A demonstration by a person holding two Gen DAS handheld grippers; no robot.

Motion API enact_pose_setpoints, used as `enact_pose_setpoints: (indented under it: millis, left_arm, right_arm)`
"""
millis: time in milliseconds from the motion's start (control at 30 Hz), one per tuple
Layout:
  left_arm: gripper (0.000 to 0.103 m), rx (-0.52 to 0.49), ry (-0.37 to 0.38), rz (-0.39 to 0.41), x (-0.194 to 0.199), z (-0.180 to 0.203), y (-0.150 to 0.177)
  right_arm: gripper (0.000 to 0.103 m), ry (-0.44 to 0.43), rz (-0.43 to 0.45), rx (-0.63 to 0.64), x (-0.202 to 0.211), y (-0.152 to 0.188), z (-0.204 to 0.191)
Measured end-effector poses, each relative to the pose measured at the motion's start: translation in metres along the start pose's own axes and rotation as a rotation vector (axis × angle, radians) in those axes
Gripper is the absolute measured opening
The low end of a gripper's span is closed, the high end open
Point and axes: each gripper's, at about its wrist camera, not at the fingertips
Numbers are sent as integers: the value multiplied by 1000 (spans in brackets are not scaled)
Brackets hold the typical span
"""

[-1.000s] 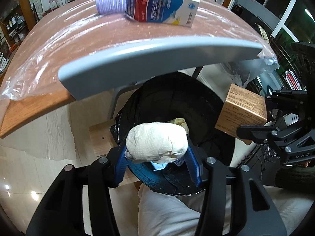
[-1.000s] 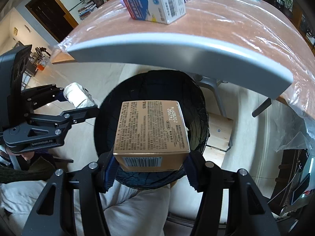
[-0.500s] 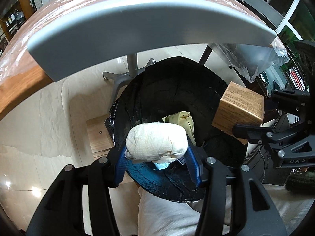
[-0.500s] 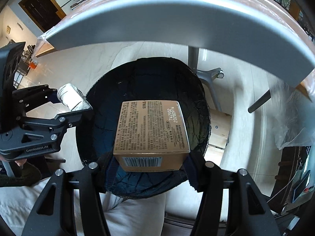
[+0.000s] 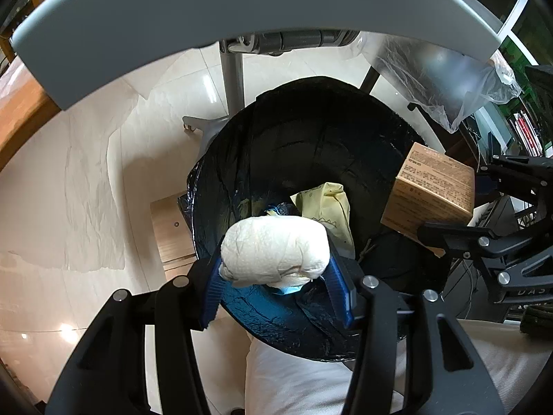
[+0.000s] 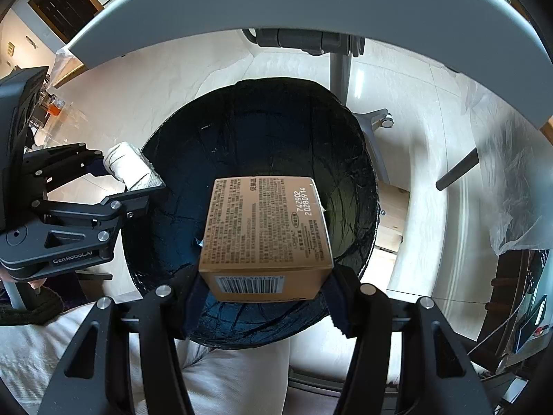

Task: Collect trash
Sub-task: 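Lower the held box and paper ball into the bin opening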

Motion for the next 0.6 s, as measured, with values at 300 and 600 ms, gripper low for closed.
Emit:
enact_pose_setpoints:
  millis: [300, 600]
  left_arm:
    - [52, -7, -13, -21, -7, 1, 1]
    - [52, -15, -22, -38, -13, 4, 0]
  right_arm:
    - [57, 17, -12, 7, -6, 0, -2]
    - [57, 24, -19, 13, -7, -1, -4]
Point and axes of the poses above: each gripper's, at about its wrist camera, not at the fingertips, and x roughly against the way its jaws point, z to its right, y to its underside, and after that the axes turned 12 degrees about y, right-handed
